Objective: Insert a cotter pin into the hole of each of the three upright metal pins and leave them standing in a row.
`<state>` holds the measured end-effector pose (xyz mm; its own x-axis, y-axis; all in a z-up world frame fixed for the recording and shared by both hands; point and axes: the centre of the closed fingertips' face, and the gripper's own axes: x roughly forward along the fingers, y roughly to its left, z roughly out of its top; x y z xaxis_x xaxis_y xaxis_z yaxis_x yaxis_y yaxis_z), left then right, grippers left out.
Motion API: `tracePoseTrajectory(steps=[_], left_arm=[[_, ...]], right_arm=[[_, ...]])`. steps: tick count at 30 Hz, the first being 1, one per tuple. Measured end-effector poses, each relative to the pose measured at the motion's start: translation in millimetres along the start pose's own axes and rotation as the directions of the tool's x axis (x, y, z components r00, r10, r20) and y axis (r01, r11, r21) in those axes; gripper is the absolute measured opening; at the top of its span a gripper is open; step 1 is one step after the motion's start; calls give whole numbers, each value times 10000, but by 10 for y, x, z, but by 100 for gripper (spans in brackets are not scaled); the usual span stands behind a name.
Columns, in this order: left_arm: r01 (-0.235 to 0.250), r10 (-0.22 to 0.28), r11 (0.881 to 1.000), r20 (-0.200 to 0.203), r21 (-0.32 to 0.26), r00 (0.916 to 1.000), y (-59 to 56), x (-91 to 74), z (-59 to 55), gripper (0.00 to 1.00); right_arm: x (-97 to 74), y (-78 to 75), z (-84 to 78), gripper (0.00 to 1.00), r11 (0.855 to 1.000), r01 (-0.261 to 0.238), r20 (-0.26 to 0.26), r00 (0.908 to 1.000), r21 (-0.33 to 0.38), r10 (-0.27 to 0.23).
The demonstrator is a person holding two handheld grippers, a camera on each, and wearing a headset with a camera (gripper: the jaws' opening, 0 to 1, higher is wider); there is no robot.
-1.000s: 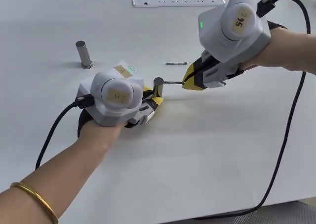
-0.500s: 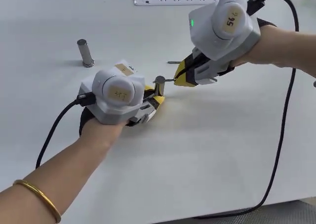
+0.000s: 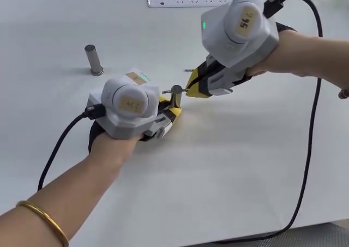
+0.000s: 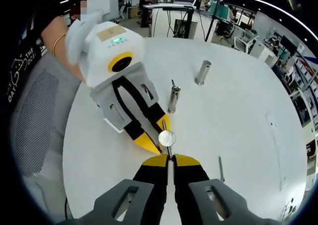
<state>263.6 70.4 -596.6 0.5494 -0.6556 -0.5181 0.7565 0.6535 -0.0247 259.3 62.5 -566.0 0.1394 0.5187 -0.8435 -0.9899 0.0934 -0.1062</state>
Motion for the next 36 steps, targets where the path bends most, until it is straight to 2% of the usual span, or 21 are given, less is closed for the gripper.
tracePoseTrajectory(steps=[4, 11, 21, 36], left_arm=[[-37, 37, 10000, 24, -14, 10000, 5, 6, -7, 11], [-7, 7, 10000, 13, -18, 10000, 13, 10, -13, 11], [-16, 16, 10000, 13, -18, 10000, 20, 14, -23, 11], [-20, 20, 10000, -9, -77, 10000, 1, 10, -17, 11]], right_arm=[[5, -2, 34, 0, 9982, -46, 190, 9998, 593, 35], [-22, -3, 51, 3, 9956, -67, 378, 9993, 937, 32], [-35, -10, -1, 1, 9964, -23, 269, 9996, 847, 0], [-17, -24, 12, 0, 9960, 108, 314, 9994, 885, -136]])
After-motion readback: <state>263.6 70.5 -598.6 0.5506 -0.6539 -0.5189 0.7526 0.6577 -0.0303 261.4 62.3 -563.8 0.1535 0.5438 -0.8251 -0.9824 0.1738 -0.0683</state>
